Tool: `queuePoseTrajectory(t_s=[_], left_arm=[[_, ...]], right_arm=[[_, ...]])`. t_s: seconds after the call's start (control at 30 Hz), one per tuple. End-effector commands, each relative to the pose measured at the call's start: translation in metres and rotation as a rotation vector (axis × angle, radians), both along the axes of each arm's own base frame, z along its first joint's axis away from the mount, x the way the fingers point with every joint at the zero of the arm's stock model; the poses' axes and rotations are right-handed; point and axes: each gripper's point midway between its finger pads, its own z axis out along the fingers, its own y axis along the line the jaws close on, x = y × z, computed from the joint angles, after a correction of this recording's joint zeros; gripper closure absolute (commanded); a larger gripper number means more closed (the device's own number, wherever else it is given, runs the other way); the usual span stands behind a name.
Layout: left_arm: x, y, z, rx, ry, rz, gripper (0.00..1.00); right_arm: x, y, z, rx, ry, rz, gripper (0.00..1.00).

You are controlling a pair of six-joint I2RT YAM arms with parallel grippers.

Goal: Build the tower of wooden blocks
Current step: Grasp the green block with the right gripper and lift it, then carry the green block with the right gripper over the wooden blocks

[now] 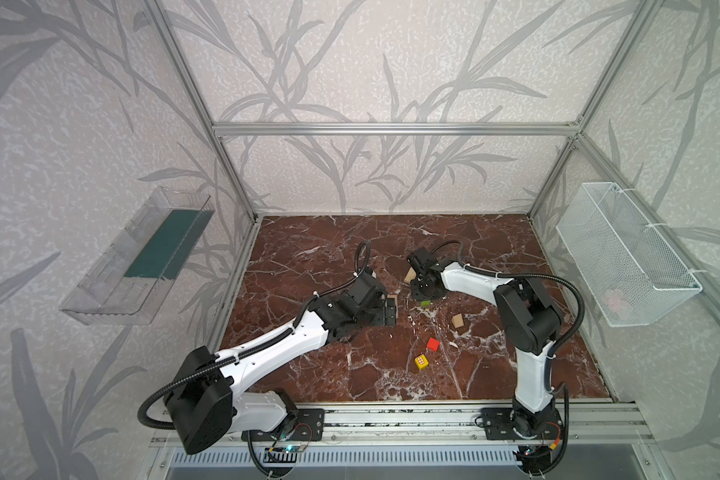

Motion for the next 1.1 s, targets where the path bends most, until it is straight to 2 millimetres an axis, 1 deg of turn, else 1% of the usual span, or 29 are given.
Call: queuePoseTrajectory(t_s=[0.0, 0.07, 0.1, 0.2, 0.3, 0.43, 0.53, 0.67, 0.77, 0.83, 0.97, 1.07], left_arm=[[-0.004, 0.008, 0.003, -0.002, -0.005, 0.002, 0.01], [-0.005, 0.009, 0.004, -0.007, -0.003, -0.003, 0.00], [-0.006, 0.010, 0.005, -0.010, -0.006, -0.004, 0.01], [-0.008, 0.015, 0.010, -0.012, -0.013, -0.003, 0.01], [-0.010, 0.021, 0.012, -0.021, -0.032, 0.006, 0.00], [-0.014, 0.031, 0.017, -0.027, -0.035, 0.029, 0.01], [-0.017, 0.039, 0.020, -0.023, -0.044, 0.045, 0.01], [-0.022, 0.053, 0.019, -0.015, -0.045, 0.082, 0.01], [-0.025, 0.060, 0.017, -0.027, -0.042, 0.110, 0.01], [-0.028, 0.065, 0.017, -0.023, -0.043, 0.119, 0.01], [-0.033, 0.084, 0.016, 0.009, -0.053, 0.176, 0.00], [-0.037, 0.090, 0.015, 0.002, -0.055, 0.185, 0.00]], right_arm=[[-0.019, -0.014, -0.010, -0.126, 0.066, 0.028, 0.73], [-0.021, -0.012, -0.005, -0.103, 0.063, 0.036, 0.80], [-0.022, -0.011, -0.002, -0.094, 0.058, 0.036, 0.82], [-0.025, -0.008, 0.013, -0.069, 0.032, 0.037, 0.83], [-0.027, -0.001, 0.027, -0.043, 0.004, 0.045, 0.85], [-0.037, -0.003, 0.043, -0.034, 0.034, -0.030, 0.93], [-0.040, 0.004, 0.057, -0.017, 0.012, -0.041, 0.94], [-0.044, 0.024, 0.073, 0.019, 0.001, -0.031, 0.95], [-0.046, 0.049, 0.081, 0.062, -0.012, 0.011, 0.96], [-0.049, 0.061, 0.083, 0.072, -0.011, 0.023, 0.97], [-0.050, 0.093, 0.089, 0.104, -0.037, 0.041, 0.97], [-0.051, 0.107, 0.089, 0.107, -0.044, 0.029, 0.98]])
